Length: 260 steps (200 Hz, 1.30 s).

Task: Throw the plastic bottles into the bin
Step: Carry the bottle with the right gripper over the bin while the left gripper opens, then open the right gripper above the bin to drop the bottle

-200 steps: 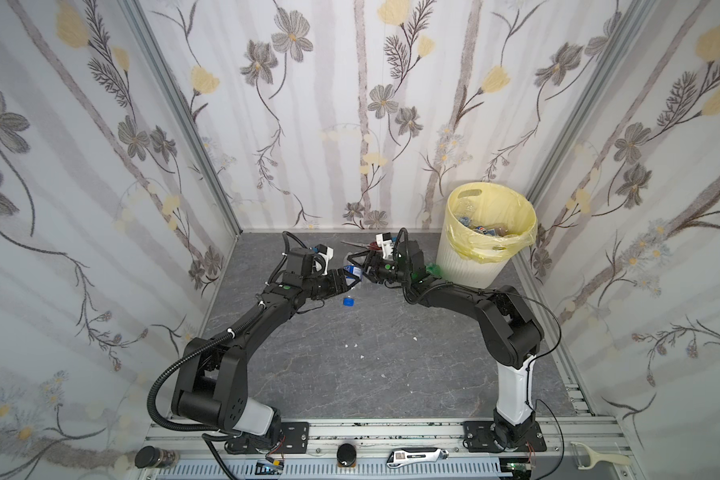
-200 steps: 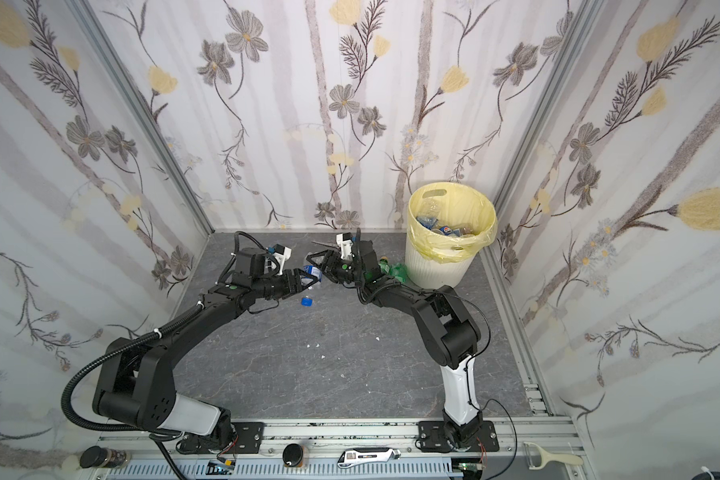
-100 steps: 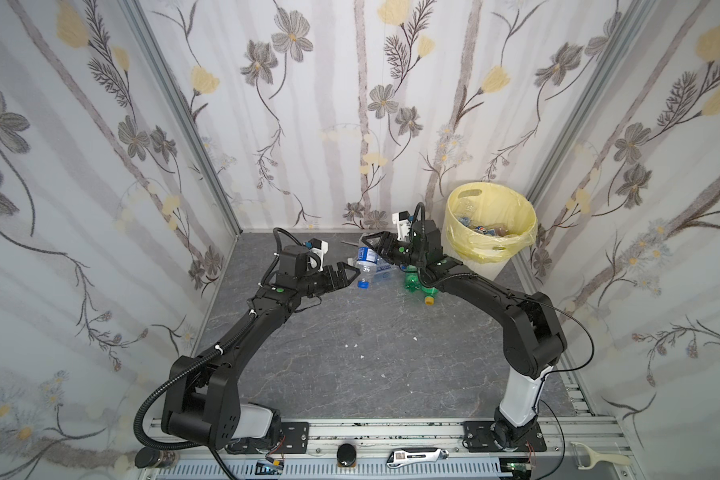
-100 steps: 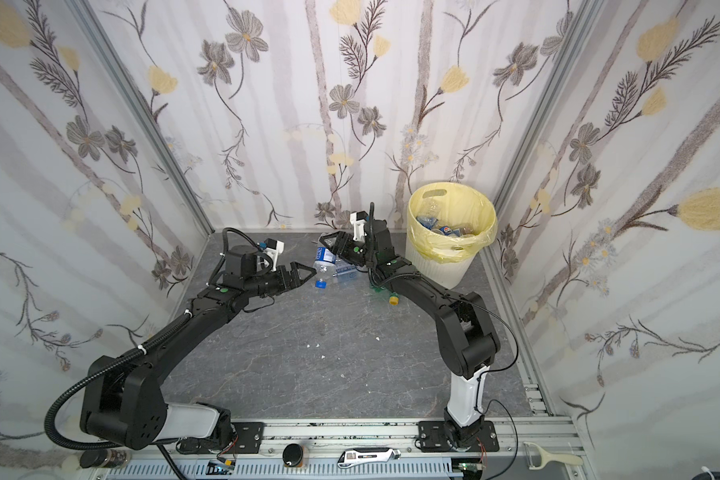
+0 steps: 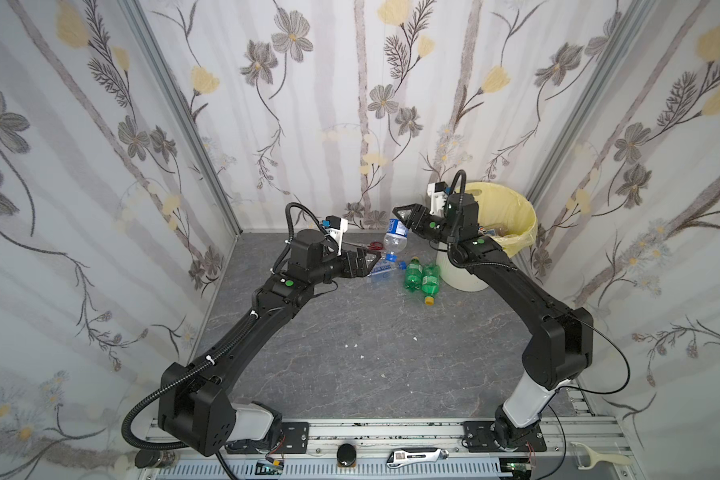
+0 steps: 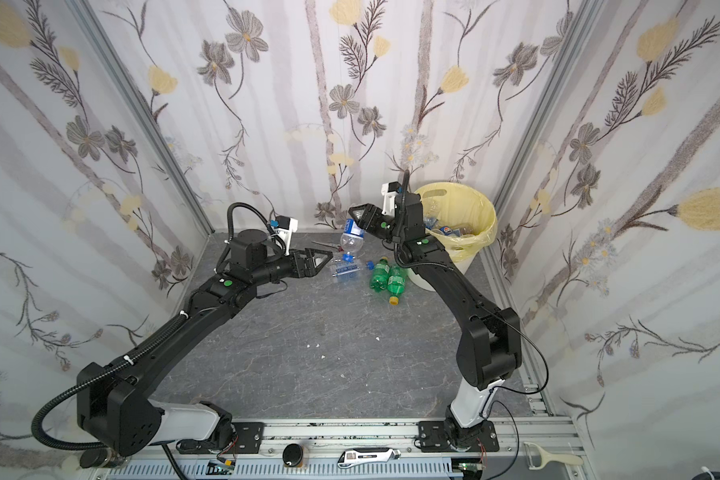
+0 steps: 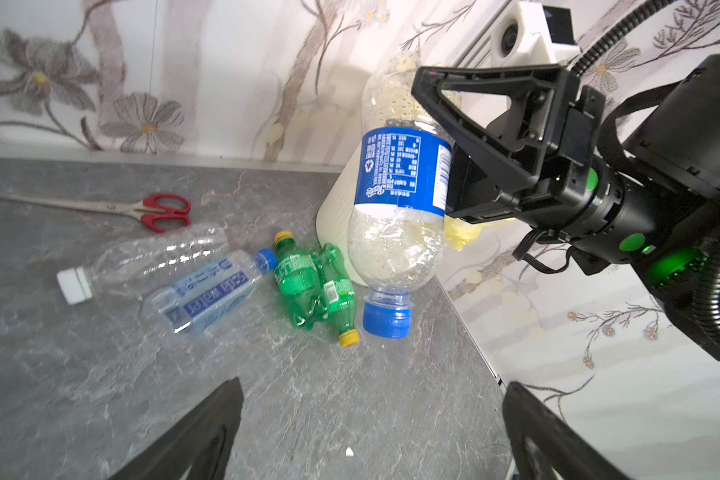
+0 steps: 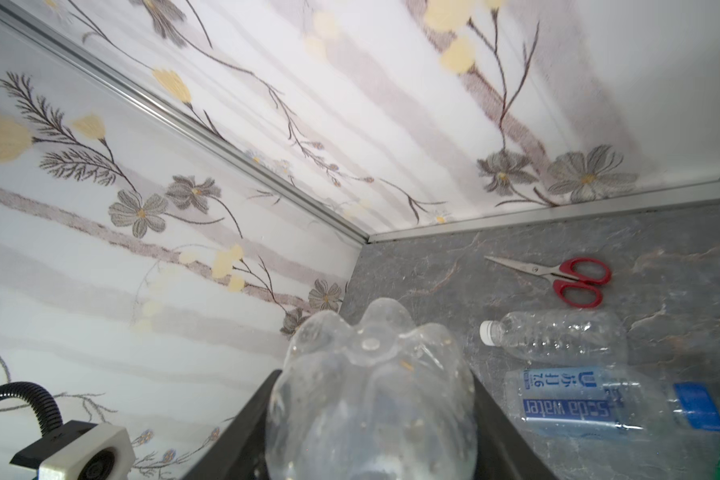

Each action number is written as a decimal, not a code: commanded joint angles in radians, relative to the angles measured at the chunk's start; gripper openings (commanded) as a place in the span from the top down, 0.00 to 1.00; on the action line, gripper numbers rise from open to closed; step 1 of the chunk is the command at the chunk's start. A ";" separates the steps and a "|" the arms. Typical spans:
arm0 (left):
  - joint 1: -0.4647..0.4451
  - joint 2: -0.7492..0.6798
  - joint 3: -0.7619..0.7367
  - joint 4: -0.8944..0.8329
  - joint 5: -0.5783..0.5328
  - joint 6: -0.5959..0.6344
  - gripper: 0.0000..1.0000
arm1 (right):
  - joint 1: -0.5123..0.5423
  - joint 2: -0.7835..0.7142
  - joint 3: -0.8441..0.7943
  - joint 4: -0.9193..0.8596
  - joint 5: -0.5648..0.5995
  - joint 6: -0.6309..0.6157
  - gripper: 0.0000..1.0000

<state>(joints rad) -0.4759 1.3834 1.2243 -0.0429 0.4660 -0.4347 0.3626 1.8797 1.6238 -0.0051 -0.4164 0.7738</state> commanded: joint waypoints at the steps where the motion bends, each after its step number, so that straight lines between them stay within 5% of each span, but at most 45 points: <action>1: -0.038 0.036 0.088 0.023 -0.058 0.066 0.00 | -0.054 -0.038 0.031 -0.035 -0.013 -0.025 0.44; 83: -0.170 0.240 0.399 0.022 -0.109 0.158 0.00 | -0.353 -0.241 0.123 -0.002 -0.042 0.055 0.44; 124: -0.185 0.269 0.419 0.020 -0.111 0.165 0.00 | -0.455 -0.361 0.120 0.035 0.031 0.055 0.42; 157: -0.185 0.267 0.391 0.018 -0.121 0.163 0.00 | -0.492 -0.314 0.059 0.074 0.052 0.065 0.40; 173: -0.185 0.268 0.379 0.018 -0.119 0.159 0.00 | -0.524 -0.217 0.008 0.010 0.130 0.071 0.33; 188: -0.187 0.260 0.366 0.018 -0.113 0.151 0.00 | -0.572 -0.129 0.018 -0.058 0.070 0.081 0.23; 215: -0.188 0.237 0.325 0.018 -0.123 0.161 0.00 | -0.564 -0.219 -0.100 0.045 0.084 0.084 0.01; 260: -0.190 0.254 0.314 0.017 -0.115 0.145 0.00 | -0.553 -0.270 -0.095 0.004 0.099 0.032 0.00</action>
<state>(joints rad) -0.6640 1.6318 1.5394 -0.0444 0.3519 -0.2874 -0.1921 1.6150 1.5303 -0.0219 -0.3355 0.8322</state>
